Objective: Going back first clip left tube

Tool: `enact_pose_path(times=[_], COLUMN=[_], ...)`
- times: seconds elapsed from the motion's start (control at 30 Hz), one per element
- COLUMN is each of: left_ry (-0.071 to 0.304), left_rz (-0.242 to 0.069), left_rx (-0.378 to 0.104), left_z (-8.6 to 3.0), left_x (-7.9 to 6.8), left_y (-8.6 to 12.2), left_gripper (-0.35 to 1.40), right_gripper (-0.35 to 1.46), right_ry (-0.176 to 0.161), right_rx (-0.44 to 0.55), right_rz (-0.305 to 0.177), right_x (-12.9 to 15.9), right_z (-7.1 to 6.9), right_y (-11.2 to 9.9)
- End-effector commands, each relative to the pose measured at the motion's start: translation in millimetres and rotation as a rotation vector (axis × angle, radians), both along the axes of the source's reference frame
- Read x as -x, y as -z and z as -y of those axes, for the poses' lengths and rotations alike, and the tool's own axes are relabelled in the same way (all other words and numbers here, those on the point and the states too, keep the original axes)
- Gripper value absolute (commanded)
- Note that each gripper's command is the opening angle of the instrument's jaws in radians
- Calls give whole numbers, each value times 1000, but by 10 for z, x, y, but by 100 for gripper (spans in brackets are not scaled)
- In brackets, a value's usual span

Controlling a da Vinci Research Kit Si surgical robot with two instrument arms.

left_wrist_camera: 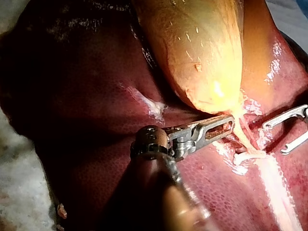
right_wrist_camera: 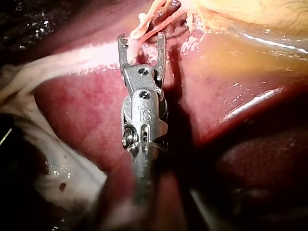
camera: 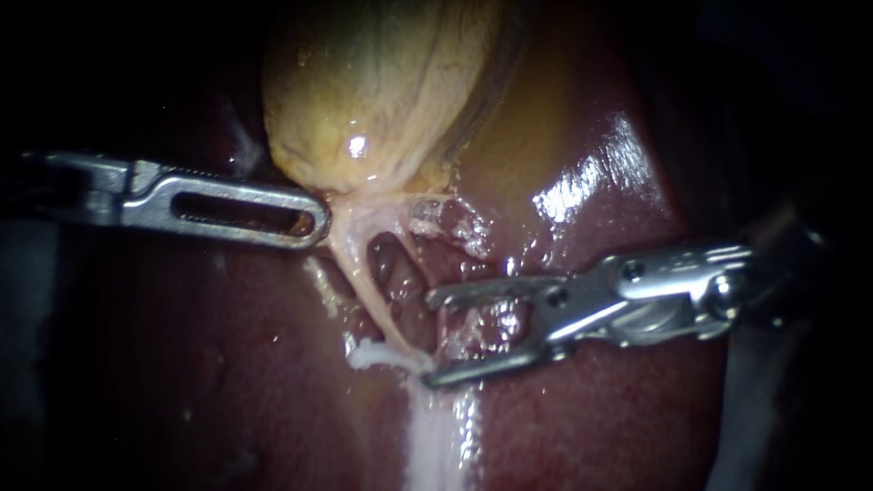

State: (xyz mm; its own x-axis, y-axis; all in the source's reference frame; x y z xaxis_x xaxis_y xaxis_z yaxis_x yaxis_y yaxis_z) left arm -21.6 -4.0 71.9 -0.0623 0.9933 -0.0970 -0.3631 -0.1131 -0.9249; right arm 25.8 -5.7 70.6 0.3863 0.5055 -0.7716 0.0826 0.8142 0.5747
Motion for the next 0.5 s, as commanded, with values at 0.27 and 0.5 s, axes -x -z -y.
enact_pose_path(times=[0.27,0.5], left_ry=[0,1], left_rz=[0,0], left_rx=[0,1], left_z=[0,0], left_x=[0,2], left_y=[-1,-4], left_gripper=[-35,-35], right_gripper=[50,50], right_ry=[-25,-35], right_rx=[46,44], right_rz=[10,10], right_x=[40,45], right_z=[-25,-27], right_y=[27,29])
